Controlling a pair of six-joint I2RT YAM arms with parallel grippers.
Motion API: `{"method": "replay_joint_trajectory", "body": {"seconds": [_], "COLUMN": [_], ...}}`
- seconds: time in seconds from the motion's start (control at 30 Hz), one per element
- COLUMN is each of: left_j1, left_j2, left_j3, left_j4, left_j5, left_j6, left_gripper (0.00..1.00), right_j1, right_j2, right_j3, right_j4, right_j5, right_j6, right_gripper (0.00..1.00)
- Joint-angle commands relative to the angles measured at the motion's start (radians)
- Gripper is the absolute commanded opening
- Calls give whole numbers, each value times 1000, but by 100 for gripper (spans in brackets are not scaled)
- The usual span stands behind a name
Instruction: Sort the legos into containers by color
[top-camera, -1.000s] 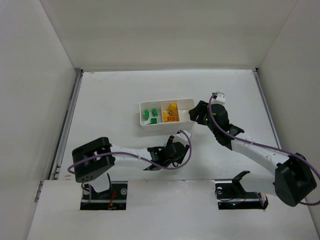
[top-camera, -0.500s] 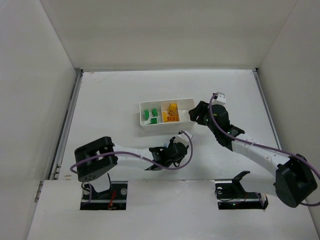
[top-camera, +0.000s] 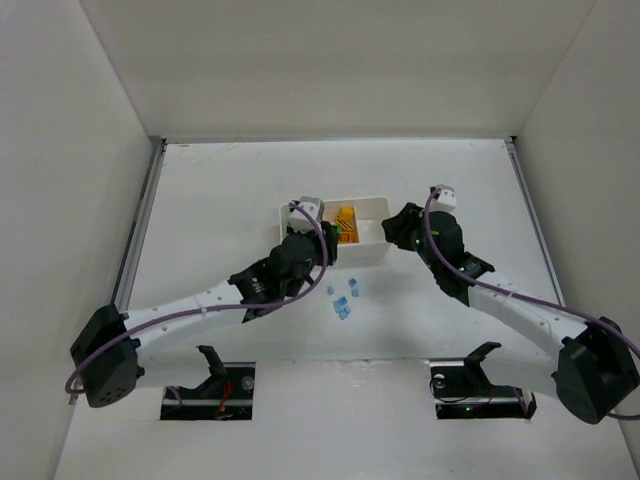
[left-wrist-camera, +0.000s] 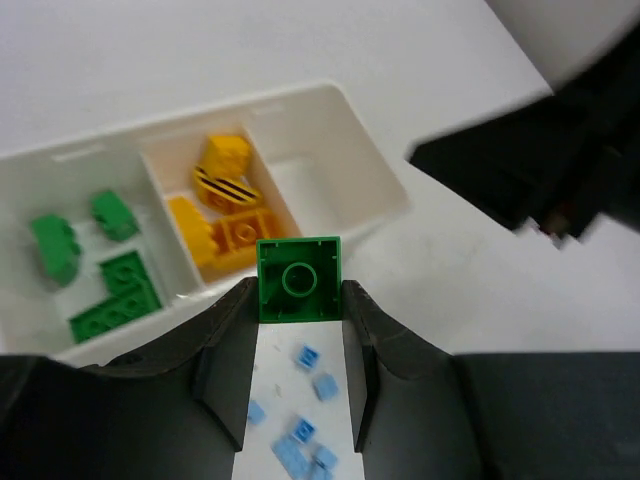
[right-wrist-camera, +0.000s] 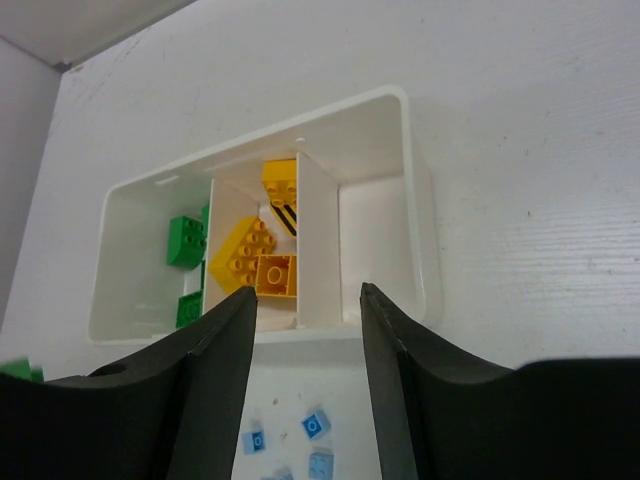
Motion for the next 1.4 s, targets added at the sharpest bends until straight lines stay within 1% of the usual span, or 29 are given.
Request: {"method": "replay_joint_trajectory", "body": {"seconds": [0.0,0.17,0.3,0.4,0.5,0.6,0.67,0.8,0.87,1.0,1.07,1.17,1.3,1.37], "left_j1": [99,249,318,349,366,374,375,380,386,386,374,328,228,165], "left_j2": [25,132,236,292,339,371,379,368,361,333,300,217,87,27], "left_j3": [0,44,96,127,153,172,173,166,159,141,123,75,-17,-63], "left_j4": [0,9,4,0,-3,-6,-8,-8,-8,-8,-8,-9,-51,-93], "left_j5": [-44,-7,10,6,5,5,5,5,5,5,5,8,3,-12], "left_j6": [7,-1,5,5,8,10,8,10,10,11,11,11,-15,-54], "left_gripper": [16,18,19,22,24,27,32,39,44,46,46,42,38,37], "right_j1": [26,109,215,273,298,298,300,304,312,332,336,336,336,336], "right_j2": [-31,-59,-64,-36,11,65,103,186,222,283,308,337,375,397], "right_j3": [-5,-30,-54,-76,-83,-60,-38,13,33,73,93,117,145,159], "right_j4": [64,42,-12,-38,-53,-84,-107,-150,-157,-163,-176,-199,-229,-240], "right_j5": [10,4,10,13,29,27,29,17,4,-19,-16,-7,-3,1], "right_j6": [-6,-21,-34,-23,-9,-6,-15,-44,-55,-77,-84,-90,-97,-97], "right_gripper": [48,47,47,47,47,52,54,54,54,55,55,54,51,49]}}
